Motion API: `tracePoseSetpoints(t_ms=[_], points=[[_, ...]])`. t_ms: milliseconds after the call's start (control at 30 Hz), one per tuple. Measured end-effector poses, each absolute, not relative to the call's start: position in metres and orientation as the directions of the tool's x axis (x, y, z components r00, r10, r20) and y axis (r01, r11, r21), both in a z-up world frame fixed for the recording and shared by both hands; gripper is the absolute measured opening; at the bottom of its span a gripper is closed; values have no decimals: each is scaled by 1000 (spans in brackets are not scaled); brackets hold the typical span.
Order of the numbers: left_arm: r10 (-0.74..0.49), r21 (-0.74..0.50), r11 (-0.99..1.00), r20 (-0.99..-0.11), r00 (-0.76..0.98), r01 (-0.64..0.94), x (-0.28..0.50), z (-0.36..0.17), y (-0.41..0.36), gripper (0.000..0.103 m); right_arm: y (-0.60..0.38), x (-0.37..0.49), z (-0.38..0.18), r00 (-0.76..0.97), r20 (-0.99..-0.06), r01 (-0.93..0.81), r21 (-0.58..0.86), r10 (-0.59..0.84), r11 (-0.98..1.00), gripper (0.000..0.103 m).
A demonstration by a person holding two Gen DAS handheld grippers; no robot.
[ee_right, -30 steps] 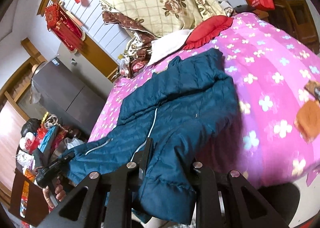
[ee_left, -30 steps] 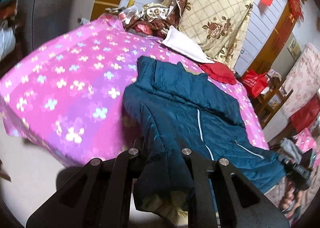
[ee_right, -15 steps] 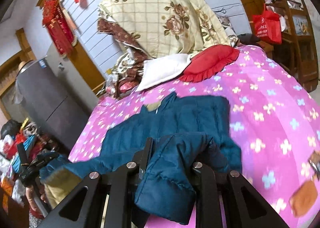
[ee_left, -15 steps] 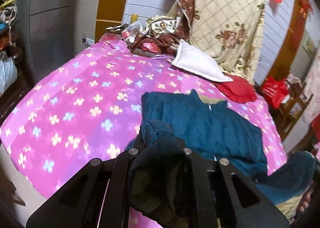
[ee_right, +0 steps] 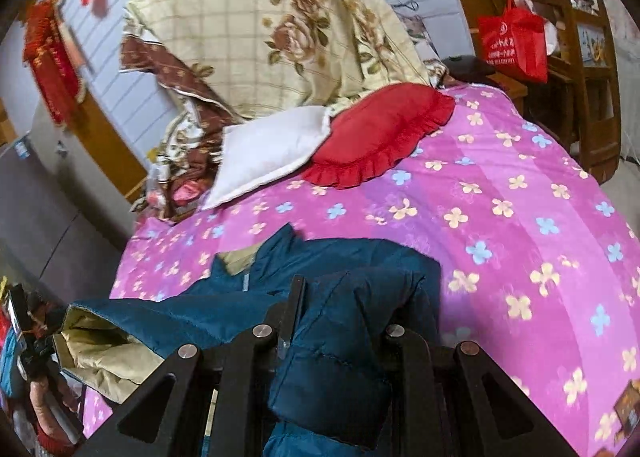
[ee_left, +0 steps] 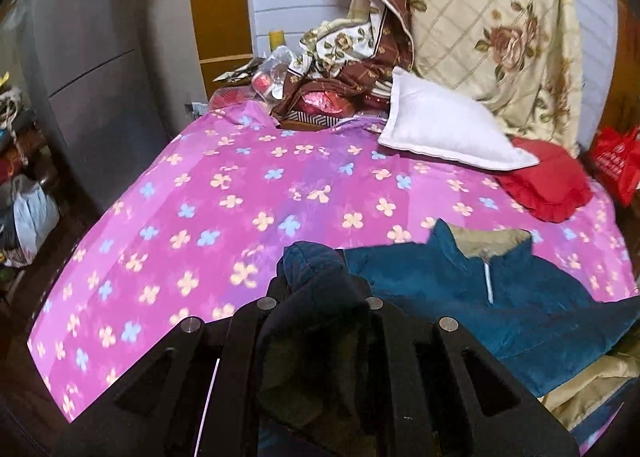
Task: Fold large clothes
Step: 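Fold the held jacket end over onto the jacket body with both grippers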
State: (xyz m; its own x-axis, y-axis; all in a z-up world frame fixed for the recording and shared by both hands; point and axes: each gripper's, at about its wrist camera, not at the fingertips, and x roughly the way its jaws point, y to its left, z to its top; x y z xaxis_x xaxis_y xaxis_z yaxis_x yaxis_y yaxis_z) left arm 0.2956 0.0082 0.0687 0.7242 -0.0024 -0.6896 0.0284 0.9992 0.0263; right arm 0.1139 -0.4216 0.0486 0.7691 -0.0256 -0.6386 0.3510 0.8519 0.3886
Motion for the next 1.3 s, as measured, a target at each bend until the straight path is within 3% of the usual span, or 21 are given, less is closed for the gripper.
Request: tracePoseSetpoints(t_ms=[367,467,500,600,667,733,800,900,967,1100,1167,1300], points=[[76,70,997,-794,604,-33,395,-29,-22,16,-471,200,-44,691,-723,437,439,19,785,20],[31,16,999,-827,561,-31,406,-45,-17,18,-479,207,-60,707,-702,420,510,82,751,29],[10,-9,999,-828,560,-31,407,-45,-15,19,-482,205,-61,722,-684,408,542,104,735,36],[-127,-156,988,-814,567,-2,404,-31,1,31,-493,192,-54,786,-589,329,653,186,682,49],[-237,-278,960,-785,573,15,399,-16,14,45,-493,183,-45,811,-551,296,677,198,674,55],[-330,-397,918,-734,593,19,391,5,30,68,-489,171,-28,839,-515,271,676,175,686,67],[-390,-486,874,-686,614,12,387,24,41,76,-484,162,-11,858,-497,267,645,127,716,79],[-461,-578,816,-634,621,16,381,50,48,77,-471,152,15,849,-527,303,535,31,788,79],[-448,-543,839,-642,622,43,373,63,40,77,-452,151,21,827,-563,305,445,-2,842,79],[-338,-322,935,-689,641,147,339,69,-10,77,-410,160,5,766,-643,272,311,-10,911,79],[-326,-235,945,-709,625,227,320,55,-48,77,-392,169,-12,742,-670,259,295,6,920,79],[-353,-185,923,-755,553,337,304,12,-104,77,-368,187,-43,695,-717,262,181,-55,948,79]])
